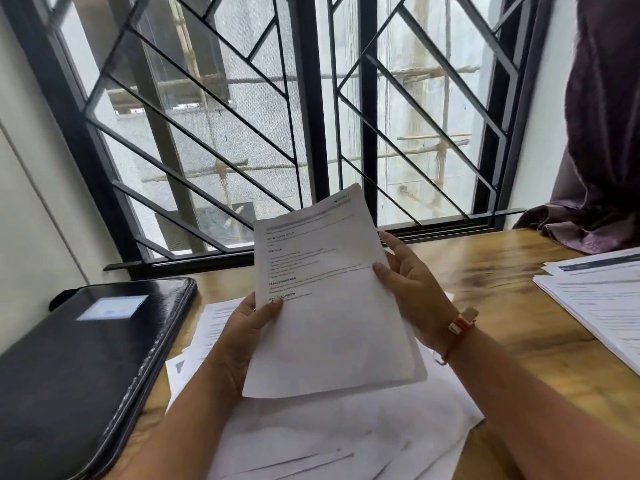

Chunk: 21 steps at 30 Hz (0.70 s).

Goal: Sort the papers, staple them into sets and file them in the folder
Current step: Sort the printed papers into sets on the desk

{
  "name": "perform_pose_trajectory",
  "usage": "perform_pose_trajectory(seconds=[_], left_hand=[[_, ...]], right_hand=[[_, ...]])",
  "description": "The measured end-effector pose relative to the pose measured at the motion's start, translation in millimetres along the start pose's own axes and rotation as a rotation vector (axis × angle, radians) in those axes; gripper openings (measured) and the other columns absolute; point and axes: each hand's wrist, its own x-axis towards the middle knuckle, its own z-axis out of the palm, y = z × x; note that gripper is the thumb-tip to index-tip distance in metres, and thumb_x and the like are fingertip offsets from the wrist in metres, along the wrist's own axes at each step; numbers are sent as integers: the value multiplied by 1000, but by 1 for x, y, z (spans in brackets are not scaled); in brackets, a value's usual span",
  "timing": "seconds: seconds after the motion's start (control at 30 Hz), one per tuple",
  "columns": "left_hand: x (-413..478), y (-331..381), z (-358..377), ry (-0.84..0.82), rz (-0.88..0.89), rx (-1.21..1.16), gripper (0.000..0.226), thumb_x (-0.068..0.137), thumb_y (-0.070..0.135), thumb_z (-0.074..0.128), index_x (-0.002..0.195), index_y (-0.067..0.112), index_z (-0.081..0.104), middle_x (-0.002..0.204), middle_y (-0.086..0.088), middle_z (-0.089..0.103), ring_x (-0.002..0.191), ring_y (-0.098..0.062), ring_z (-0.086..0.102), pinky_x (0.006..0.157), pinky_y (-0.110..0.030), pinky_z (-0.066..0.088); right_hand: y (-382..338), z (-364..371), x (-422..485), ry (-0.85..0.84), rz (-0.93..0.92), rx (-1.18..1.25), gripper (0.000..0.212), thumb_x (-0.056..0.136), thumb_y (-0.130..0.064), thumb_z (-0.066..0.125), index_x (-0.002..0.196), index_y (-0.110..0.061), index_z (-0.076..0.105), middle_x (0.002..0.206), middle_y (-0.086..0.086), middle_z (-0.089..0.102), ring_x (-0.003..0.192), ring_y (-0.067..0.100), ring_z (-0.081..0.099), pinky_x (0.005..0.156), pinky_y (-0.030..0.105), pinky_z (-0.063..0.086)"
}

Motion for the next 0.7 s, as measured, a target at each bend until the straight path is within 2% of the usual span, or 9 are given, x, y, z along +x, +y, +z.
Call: perform_pose_trajectory(seconds=[0.07, 0.17, 0.27, 0.33, 0.43, 0.5, 0.57, 0.6, 0.7], left_hand=[[-2, 0, 1, -24, -8, -30, 41, 86, 12, 65, 127, 9, 61, 119, -23, 69, 81, -31, 73, 62, -42, 61], [-6, -2, 4, -92, -53, -100, 30, 93, 10, 60, 122, 16, 64, 115, -20, 71, 82, -33, 72, 69, -50, 61], [-10, 0, 8, -105, -57, -81, 30, 92, 10, 60, 121, 16, 64, 109, -17, 73, 79, -30, 73, 67, -46, 62], [-7, 1, 7, -76, -35, -62, 32, 88, 9, 61, 119, 15, 64, 102, -14, 75, 75, -27, 73, 64, -41, 62], [-5, 6, 4, 1, -8, -122, 25, 93, 7, 57, 116, 13, 63, 95, -12, 76, 72, -25, 74, 60, -40, 62], [-5, 10, 4, 48, -32, -186, 23, 96, 8, 55, 115, 9, 68, 95, -14, 76, 71, -25, 74, 58, -38, 62], [-6, 14, 4, 103, -52, -283, 29, 99, 9, 52, 90, 3, 79, 80, -12, 76, 60, -18, 72, 48, -25, 57], [-7, 17, 5, 125, -59, -345, 31, 100, 7, 50, 86, 0, 78, 74, -10, 74, 56, -14, 71, 45, -20, 53], [-4, 19, -3, 157, -56, -525, 22, 100, 4, 50, 118, -4, 60, 94, -12, 73, 71, -13, 74, 50, -14, 54]], right_hand=[[1, 0, 0, 6, -3, 2, 48, 101, 1, 45, 136, -31, 48, 123, 4, 69, 107, 27, 67, 89, 45, 55], [1, 2, 0, 23, -13, 17, 48, 101, 4, 42, 132, -30, 51, 121, 3, 70, 104, 22, 67, 86, 40, 56], [-1, 3, 1, 31, -10, 54, 46, 101, 3, 41, 134, -28, 51, 120, 4, 70, 100, 21, 68, 81, 36, 56], [-3, 2, 2, 50, 17, 109, 38, 103, -7, 44, 135, -27, 52, 122, 4, 70, 96, 22, 69, 79, 38, 56], [-5, 1, 3, 165, 107, 90, 23, 105, -29, 45, 125, -28, 57, 123, -2, 69, 84, 23, 70, 68, 35, 54], [0, -3, 6, 249, 150, -61, 21, 105, -29, 46, 114, -17, 61, 119, 3, 68, 83, 21, 73, 61, 32, 56], [9, -8, 8, 299, 192, -293, 19, 102, -24, 52, 102, -10, 65, 110, 11, 70, 82, 20, 74, 66, 34, 60], [12, -10, 8, 308, 197, -428, 17, 99, -23, 56, 97, -10, 67, 102, 11, 73, 81, 19, 74, 70, 37, 62], [17, -16, 7, 242, 151, -929, 18, 91, -32, 65, 92, -16, 72, 86, 0, 74, 81, 18, 71, 77, 34, 58]])
